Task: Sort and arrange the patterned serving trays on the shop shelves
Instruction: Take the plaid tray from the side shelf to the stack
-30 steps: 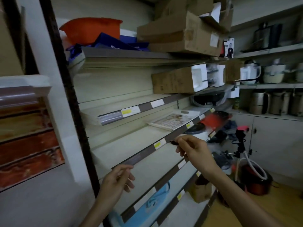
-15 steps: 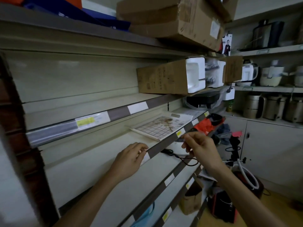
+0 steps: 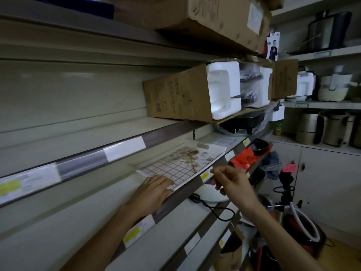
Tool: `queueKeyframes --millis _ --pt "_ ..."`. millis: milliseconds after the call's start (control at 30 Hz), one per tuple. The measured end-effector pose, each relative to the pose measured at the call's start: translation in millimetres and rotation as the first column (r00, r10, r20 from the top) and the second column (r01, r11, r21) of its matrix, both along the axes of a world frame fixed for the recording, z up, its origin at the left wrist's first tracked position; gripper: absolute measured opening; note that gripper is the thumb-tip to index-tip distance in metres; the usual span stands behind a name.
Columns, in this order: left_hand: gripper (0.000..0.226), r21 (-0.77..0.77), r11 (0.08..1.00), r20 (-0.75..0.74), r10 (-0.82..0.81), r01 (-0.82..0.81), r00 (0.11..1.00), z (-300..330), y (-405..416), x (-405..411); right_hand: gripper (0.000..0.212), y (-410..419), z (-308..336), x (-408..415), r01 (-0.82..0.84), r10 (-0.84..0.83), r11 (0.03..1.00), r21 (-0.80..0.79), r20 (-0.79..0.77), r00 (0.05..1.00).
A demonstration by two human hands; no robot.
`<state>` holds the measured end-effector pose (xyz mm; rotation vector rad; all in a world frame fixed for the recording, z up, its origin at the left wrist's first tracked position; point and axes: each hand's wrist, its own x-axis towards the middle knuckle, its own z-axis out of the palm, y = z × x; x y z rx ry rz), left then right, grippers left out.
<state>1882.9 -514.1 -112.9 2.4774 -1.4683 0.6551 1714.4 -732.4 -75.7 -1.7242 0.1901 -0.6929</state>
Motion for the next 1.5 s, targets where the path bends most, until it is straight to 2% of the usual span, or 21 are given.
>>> queueKeyframes --millis 100,300,400,500,567,667,767,867,967,1100,1167,1267,1367,1500 --pt "0.025 0.086 0.996 0.099 -0.024 0.016 0.995 -2.3 -10.1 8.3 0.018 -24.1 -6.7 20.8 -0.042 0.042 0.999 0.007 -0.020 0.999" --pt "0.035 0.269 0.962 0.088 -0.072 0.046 0.993 -1.3 -23.5 10.7 0.017 -68.0 -23.4 59.7 -0.158 0.162 0.986 0.051 -0.089 0.983" --pt "0.022 0.259 0.965 0.050 -0.054 0.040 0.997 3.5 -24.1 9.9 0.017 -86.9 -30.6 74.2 -0.185 0.191 0.981 0.058 -0.103 0.976" --pt "0.024 0.253 0.967 0.080 -0.013 -0.008 0.997 1.0 -19.9 12.8 0.016 -99.0 -35.2 86.0 -0.212 0.221 0.974 0.083 -0.117 0.968" --pt "0.044 0.265 0.963 0.044 0.027 -0.038 0.999 -0.7 -18.8 15.4 0.016 -103.0 -36.2 92.7 -0.242 0.254 0.965 0.106 -0.126 0.959" --pt "0.040 0.175 0.981 0.049 0.069 -0.077 0.996 6.9 -21.0 11.2 0.018 -106.3 -39.0 104.0 -0.264 0.282 0.956 0.131 -0.145 0.948" --pt "0.055 0.142 0.987 0.046 0.071 -0.076 0.996 21.0 -25.3 9.7 0.018 -106.4 -43.3 116.1 -0.261 0.302 0.940 0.217 -0.179 0.936" --pt "0.054 0.102 0.993 0.045 0.052 -0.056 0.998 33.0 -30.8 10.9 0.023 -105.0 -41.7 129.4 -0.244 0.363 0.850 0.467 -0.184 0.913" --pt "0.050 0.061 0.998 0.059 0.019 -0.023 0.998 42.1 -40.6 7.5 0.030 -105.8 -34.3 145.2 -0.244 0.438 0.661 0.710 -0.101 0.893" --pt "0.041 0.021 1.000 0.072 0.000 -0.002 0.997 49.5 -50.4 1.3 0.030 -106.4 -20.5 163.6 -0.233 0.471 0.390 0.891 0.025 0.882" --pt "0.036 0.001 1.000 0.070 0.011 -0.012 0.997 52.3 -56.3 -4.4 0.030 -106.8 -15.2 174.3 -0.208 0.442 0.318 0.925 0.049 0.896" --pt "0.035 -0.013 1.000 0.052 0.018 -0.018 0.998 56.4 -63.9 -12.1 0.036 -105.6 -12.1 188.8 -0.155 0.392 0.297 0.942 0.027 0.920" --pt "0.035 -0.025 0.999 0.034 0.043 -0.042 0.998 62.4 -70.1 -21.0 0.028 -107.5 -12.8 193.9 -0.132 0.344 0.301 0.944 0.022 0.939" --pt "0.028 -0.040 0.998 0.059 0.047 -0.045 0.997 64.9 -81.2 -41.8 0.024 -114.6 -19.0 189.6 -0.106 0.321 0.350 0.931 -0.013 0.947"
